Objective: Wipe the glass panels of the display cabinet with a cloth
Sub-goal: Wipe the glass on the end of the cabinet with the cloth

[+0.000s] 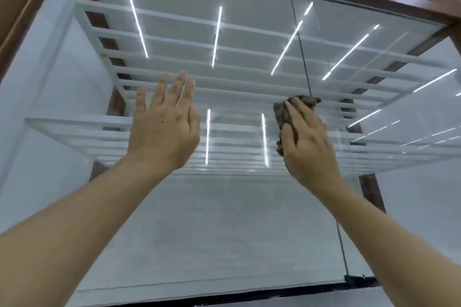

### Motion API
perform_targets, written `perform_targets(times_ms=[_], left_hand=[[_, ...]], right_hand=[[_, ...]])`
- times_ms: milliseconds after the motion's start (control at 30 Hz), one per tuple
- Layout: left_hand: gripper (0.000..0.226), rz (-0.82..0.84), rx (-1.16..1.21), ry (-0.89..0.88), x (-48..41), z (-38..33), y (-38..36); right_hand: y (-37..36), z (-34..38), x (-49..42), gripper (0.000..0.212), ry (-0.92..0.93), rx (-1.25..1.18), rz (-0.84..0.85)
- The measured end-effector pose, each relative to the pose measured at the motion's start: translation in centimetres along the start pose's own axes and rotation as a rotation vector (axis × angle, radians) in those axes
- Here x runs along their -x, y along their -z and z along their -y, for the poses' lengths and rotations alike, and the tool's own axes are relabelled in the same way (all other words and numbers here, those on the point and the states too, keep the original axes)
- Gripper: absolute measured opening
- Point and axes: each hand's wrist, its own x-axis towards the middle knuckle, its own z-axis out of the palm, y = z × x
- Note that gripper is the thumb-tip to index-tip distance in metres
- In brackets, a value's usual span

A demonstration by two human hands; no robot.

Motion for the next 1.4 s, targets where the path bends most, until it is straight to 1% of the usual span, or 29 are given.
perform_targets(times_ms=[67, 100, 133, 200, 267, 300, 333, 400, 467, 533, 633, 667, 733, 800, 900, 967, 1033, 1100, 1167, 1233, 1300, 1367, 1400], left_hand=[[0.066, -0.020, 0.031, 0.033, 0.0, -1.9, -0.1], [0.068, -0.028, 0.070, 0.017, 0.0, -3.3, -0.3], [0.069, -0.035, 0.110, -0.016, 0.0, -4.7, -0.5], [0.069, -0.036, 0.174, -0.057, 0.0, -7.0, -1.1], [0.068, -0.034, 0.176, -0.052, 0.0, -7.8, -1.8], [0.067, -0.036, 0.143, -0.055, 0.2, -7.8, -2.1], [0.066, -0.032, 0.107, -0.063, 0.4, -7.7, -2.3], [0.066, -0.022, 0.084, -0.067, 0.6, -7.6, -2.6], [0.066, -0.019, 0.087, -0.065, 0.5, -7.7, -2.5], [0.067, -0.023, 0.074, -0.064, 0.4, -7.6, -2.4], [0.067, -0.029, 0.070, -0.068, 0.5, -7.5, -2.4], [0.066, -0.031, 0.070, -0.071, 0.5, -7.5, -2.4], [0.066, -0.035, 0.060, -0.069, 0.5, -7.7, -2.5], [0.066, -0.042, 0.050, -0.068, 0.6, -7.9, -2.6], [0.061, -0.041, 0.051, -0.071, 0.6, -7.7, -2.6], [0.058, -0.044, 0.061, -0.069, 0.6, -7.5, -2.7], [0.060, -0.055, 0.062, -0.071, 0.7, -7.5, -2.7], [0.065, -0.058, 0.060, -0.069, 0.7, -7.6, -2.8], [0.065, -0.056, 0.062, -0.067, 0.8, -7.7, -2.7], [0.062, -0.056, 0.061, -0.070, 0.8, -7.8, -2.7], [0.058, -0.054, 0.064, -0.067, 0.8, -7.7, -2.6], [0.058, -0.047, 0.063, -0.064, 0.8, -7.6, -2.6], [0.058, -0.048, 0.059, -0.063, 0.8, -7.6, -2.6]], right_hand=[[-0.5, 0.2, -4.5, 0.054, -0.109, 0.002, -0.042], [-1.0, 1.3, -5.6, 0.052, -0.111, -0.004, -0.042], [-1.6, 2.5, -5.9, 0.051, -0.083, -0.021, -0.029], [-2.2, 3.6, -3.5, 0.050, 0.074, -0.037, 0.016], [-1.4, 2.3, 0.2, 0.050, 0.183, -0.008, 0.038], [-0.6, 0.9, 1.2, 0.050, 0.170, 0.003, 0.030], [0.3, -0.6, 1.0, 0.050, 0.105, 0.006, 0.016], [1.4, -3.1, -1.9, 0.050, -0.077, -0.004, -0.021], [1.2, -3.3, -5.5, 0.050, -0.184, 0.003, -0.055], [0.3, -1.3, -6.5, 0.051, -0.146, -0.012, -0.055], [0.3, -0.4, -1.6, 0.050, 0.097, -0.035, 0.025], [0.9, -1.3, 0.3, 0.050, 0.125, -0.027, 0.034], [2.1, -3.9, 1.2, 0.052, 0.058, -0.006, 0.012], [2.6, -5.5, -1.4, 0.053, -0.062, 0.015, -0.001], [1.6, -4.6, -6.1, 0.050, -0.152, 0.010, -0.047], [1.1, -3.2, -5.5, 0.052, -0.108, -0.008, -0.042], [1.3, -2.8, -1.4, 0.052, 0.022, -0.023, 0.021], [1.9, -3.6, 3.2, 0.052, 0.073, -0.025, 0.053], [2.6, -5.0, 3.3, 0.053, 0.037, 0.003, 0.022], [2.4, -5.5, -0.7, 0.056, -0.055, 0.033, -0.004], [1.7, -5.1, -5.4, 0.052, -0.152, 0.032, -0.028], [0.9, -4.2, -6.4, 0.052, -0.147, 0.033, -0.040], [0.6, -3.8, -5.0, 0.054, -0.097, 0.036, -0.030]])
